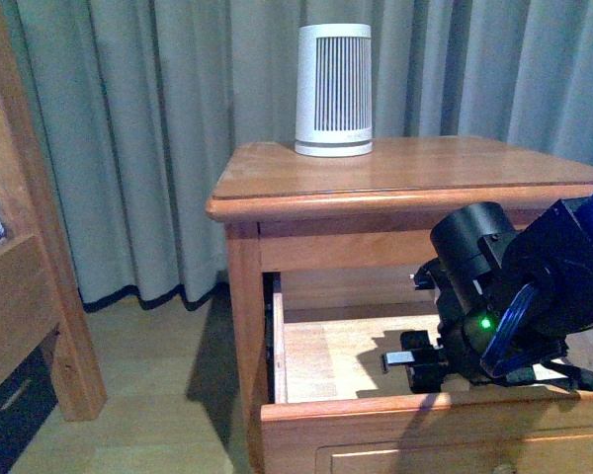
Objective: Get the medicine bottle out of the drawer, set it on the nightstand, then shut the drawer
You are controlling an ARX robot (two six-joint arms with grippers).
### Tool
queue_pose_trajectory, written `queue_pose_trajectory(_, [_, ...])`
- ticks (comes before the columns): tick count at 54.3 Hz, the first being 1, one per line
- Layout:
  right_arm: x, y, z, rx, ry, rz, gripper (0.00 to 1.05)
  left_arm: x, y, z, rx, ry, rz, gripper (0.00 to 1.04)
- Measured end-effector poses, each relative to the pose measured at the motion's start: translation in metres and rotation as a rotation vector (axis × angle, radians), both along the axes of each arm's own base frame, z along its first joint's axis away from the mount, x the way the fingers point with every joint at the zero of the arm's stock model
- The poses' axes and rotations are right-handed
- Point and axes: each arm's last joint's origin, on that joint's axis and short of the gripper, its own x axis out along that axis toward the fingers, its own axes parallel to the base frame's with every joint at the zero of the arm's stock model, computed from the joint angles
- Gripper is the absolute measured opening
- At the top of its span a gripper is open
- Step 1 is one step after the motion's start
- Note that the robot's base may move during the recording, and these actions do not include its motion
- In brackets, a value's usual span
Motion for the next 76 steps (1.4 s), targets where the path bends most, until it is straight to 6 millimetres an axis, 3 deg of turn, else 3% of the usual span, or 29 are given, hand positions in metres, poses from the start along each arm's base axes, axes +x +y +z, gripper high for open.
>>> queue_pose_trajectory(6, [0.000,0.001,0.000,-0.008,-0.016,-0.003,0.32,0.000,0.000,0.000,0.000,0.000,0.000,0.98])
queue_pose_trajectory(20, [-0.008,0.000,0.011,-0.015,-0.096,0.018,0.30,0.000,0.000,0.000,0.000,0.000,0.000,0.98])
queue_pose_trajectory(33, [-0.034,-0.001,0.070,0.088,-0.198,0.055,0.29,0.000,0.000,0.000,0.000,0.000,0.000,0.98])
queue_pose_trajectory(41, [-0.057,0.008,0.111,0.143,-0.243,0.118,0.29,0.000,0.000,0.000,0.000,0.000,0.000,0.98])
queue_pose_trajectory(50, [-0.064,0.020,0.148,0.164,-0.324,0.160,0.29,0.000,0.000,0.000,0.000,0.000,0.000,0.98])
queue_pose_trajectory(57, [-0.047,0.022,0.198,0.126,-0.472,0.149,0.29,0.000,0.000,0.000,0.000,0.000,0.000,0.98])
queue_pose_trajectory(62, [-0.024,0.017,0.221,0.088,-0.516,0.115,0.29,0.000,0.000,0.000,0.000,0.000,0.000,0.98])
queue_pose_trajectory(67, [0.002,0.008,0.223,0.061,-0.494,0.077,0.29,0.000,0.000,0.000,0.000,0.000,0.000,0.98])
queue_pose_trajectory(76, [0.050,-0.004,0.202,-0.021,-0.450,0.017,0.29,0.000,0.000,0.000,0.000,0.000,0.000,0.98])
